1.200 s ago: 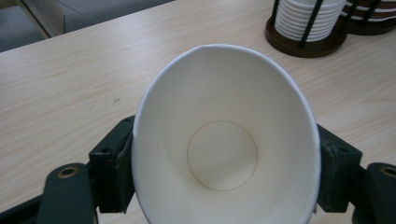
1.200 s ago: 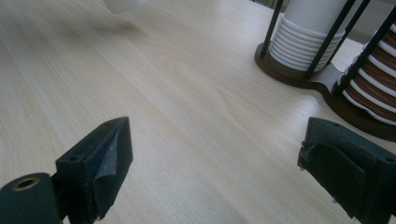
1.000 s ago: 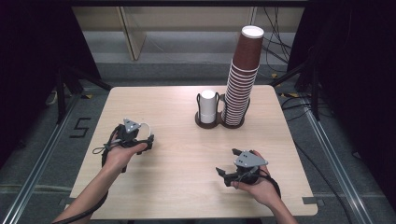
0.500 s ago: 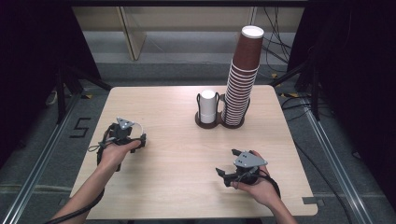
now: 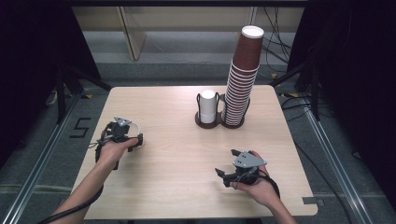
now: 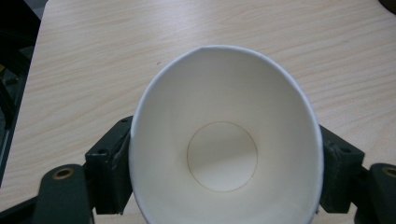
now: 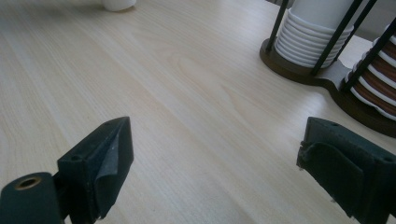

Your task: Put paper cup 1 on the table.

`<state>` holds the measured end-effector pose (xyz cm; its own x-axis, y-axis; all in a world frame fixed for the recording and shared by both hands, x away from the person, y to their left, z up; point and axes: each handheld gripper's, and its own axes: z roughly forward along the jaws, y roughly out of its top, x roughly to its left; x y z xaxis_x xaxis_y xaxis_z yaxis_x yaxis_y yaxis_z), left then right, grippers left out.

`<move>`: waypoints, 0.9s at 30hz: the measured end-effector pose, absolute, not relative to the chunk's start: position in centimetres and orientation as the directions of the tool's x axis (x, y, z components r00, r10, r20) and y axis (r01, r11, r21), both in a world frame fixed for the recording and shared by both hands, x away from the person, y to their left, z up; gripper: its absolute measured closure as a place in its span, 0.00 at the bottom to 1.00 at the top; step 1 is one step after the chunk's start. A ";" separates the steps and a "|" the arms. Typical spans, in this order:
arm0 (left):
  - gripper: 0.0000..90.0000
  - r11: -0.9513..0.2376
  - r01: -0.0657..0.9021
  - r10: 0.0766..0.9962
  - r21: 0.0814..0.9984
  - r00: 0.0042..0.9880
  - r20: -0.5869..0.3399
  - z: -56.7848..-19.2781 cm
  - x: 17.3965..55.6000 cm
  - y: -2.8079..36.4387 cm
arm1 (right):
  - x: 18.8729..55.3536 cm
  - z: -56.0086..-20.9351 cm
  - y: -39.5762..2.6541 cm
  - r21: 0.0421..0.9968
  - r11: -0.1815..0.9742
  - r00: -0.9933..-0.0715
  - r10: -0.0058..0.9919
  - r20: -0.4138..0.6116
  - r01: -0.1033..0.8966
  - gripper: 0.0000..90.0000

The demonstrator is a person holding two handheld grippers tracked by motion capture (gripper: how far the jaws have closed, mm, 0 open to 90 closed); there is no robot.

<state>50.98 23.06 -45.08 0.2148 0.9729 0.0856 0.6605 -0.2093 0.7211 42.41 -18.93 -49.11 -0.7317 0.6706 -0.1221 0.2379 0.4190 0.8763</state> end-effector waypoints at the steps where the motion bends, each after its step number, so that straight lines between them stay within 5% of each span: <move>1: 0.25 -0.202 0.662 0.974 0.722 0.211 0.079 -45.1 51.1 23.0 | 42.4 -49.2 -18.9 0.878 0.415 -0.731 0.672 -0.119 0.239 0.11; 27: 0.21 -0.218 0.685 0.967 0.695 0.246 0.062 -45.2 52.8 22.7 | 42.4 -49.3 -18.7 0.879 0.412 -0.732 0.672 -0.115 0.240 0.11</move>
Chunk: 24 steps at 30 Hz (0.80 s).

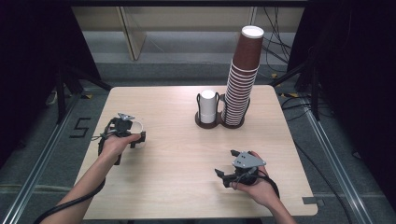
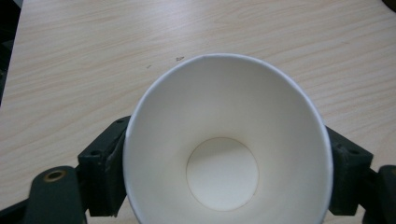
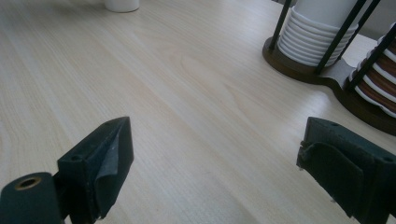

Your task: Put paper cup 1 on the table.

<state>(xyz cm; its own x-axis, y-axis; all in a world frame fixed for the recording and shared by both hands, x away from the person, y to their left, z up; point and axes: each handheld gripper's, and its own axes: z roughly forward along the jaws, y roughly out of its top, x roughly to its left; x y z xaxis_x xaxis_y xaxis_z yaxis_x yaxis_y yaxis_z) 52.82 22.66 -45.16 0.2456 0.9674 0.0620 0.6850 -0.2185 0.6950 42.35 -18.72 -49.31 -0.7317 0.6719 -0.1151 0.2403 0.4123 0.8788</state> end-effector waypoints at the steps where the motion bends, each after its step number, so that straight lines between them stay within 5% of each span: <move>1: 0.21 -0.215 0.684 0.968 0.697 0.246 0.057 -45.2 52.8 22.6 | 42.3 -49.3 -18.8 0.876 0.417 -0.734 0.670 -0.115 0.243 0.11; 10: 0.03 -0.200 0.690 0.966 0.696 0.257 0.023 -45.8 53.1 22.5 | 42.4 -49.2 -18.8 0.874 0.426 -0.737 0.664 -0.126 0.235 0.11; 24: 0.00 -0.199 0.641 0.962 0.742 0.274 0.021 -45.1 52.5 22.8 | 42.4 -49.5 -18.5 0.875 0.420 -0.738 0.665 -0.115 0.242 0.11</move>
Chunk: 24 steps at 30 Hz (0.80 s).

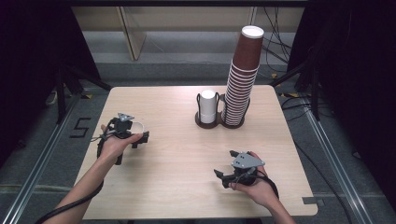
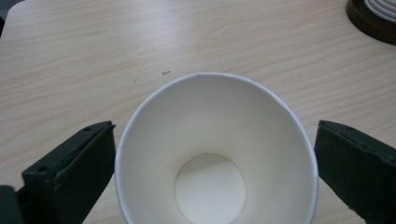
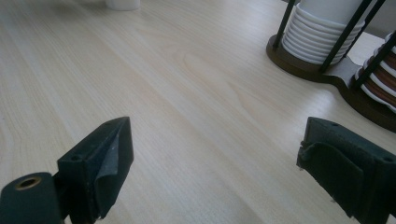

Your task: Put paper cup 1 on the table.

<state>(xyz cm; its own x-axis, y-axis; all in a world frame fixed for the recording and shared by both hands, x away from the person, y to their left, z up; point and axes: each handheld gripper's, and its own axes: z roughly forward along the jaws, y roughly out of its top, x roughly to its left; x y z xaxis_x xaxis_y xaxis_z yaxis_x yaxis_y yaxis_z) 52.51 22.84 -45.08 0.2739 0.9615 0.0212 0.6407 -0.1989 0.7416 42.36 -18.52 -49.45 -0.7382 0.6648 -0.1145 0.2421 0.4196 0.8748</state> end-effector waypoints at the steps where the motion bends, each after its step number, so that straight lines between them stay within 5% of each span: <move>1: 0.00 -0.197 0.641 0.963 0.742 0.270 0.022 -45.0 52.4 22.9 | 42.4 -49.5 -18.5 0.875 0.420 -0.738 0.665 -0.115 0.242 0.11; 24: 0.00 -0.175 0.544 0.963 0.821 0.269 0.028 -42.9 49.8 22.4 | 42.4 -49.5 -18.7 0.875 0.421 -0.735 0.667 -0.120 0.239 0.11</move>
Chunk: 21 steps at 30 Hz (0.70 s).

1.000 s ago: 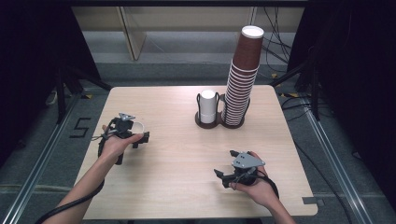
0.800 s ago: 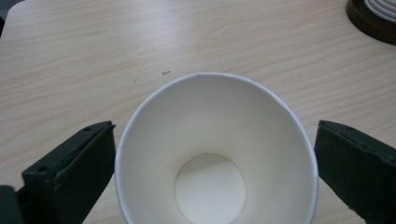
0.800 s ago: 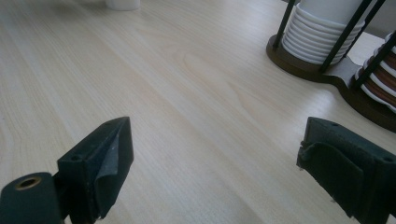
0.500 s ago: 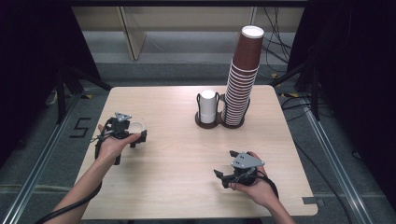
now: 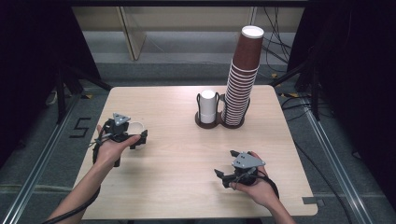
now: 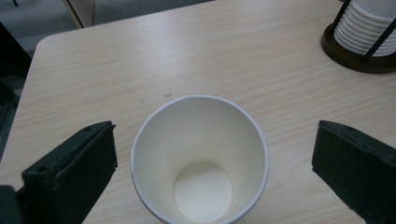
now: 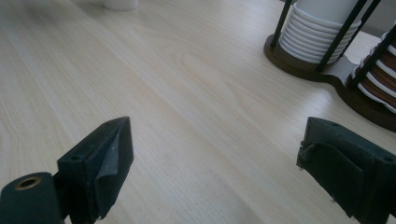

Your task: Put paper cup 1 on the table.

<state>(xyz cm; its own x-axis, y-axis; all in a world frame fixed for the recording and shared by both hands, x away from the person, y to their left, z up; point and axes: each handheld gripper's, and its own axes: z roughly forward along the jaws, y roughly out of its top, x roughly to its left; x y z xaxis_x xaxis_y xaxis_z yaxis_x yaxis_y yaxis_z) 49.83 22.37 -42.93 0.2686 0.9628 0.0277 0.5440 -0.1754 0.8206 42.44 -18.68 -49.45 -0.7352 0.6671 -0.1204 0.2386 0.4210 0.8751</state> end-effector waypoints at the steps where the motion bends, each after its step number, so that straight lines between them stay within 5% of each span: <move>1: 0.00 -0.180 0.539 0.962 0.823 0.271 0.032 -42.8 49.6 22.3 | 42.4 -49.5 -18.7 0.875 0.421 -0.735 0.667 -0.120 0.239 0.11; 21: 0.00 -0.186 0.354 0.893 0.917 0.451 0.007 -41.5 46.4 16.3 | 42.5 -49.0 -20.0 0.896 0.366 -0.694 0.714 -0.096 0.252 0.11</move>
<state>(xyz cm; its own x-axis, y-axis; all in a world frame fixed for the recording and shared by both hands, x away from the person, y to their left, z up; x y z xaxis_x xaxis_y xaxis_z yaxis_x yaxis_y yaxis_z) 46.39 16.35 -41.53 0.4506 0.8927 0.0066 0.3543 -0.1855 0.9165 42.47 -20.01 -49.02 -0.6939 0.7135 -0.0964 0.2523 0.3663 0.8956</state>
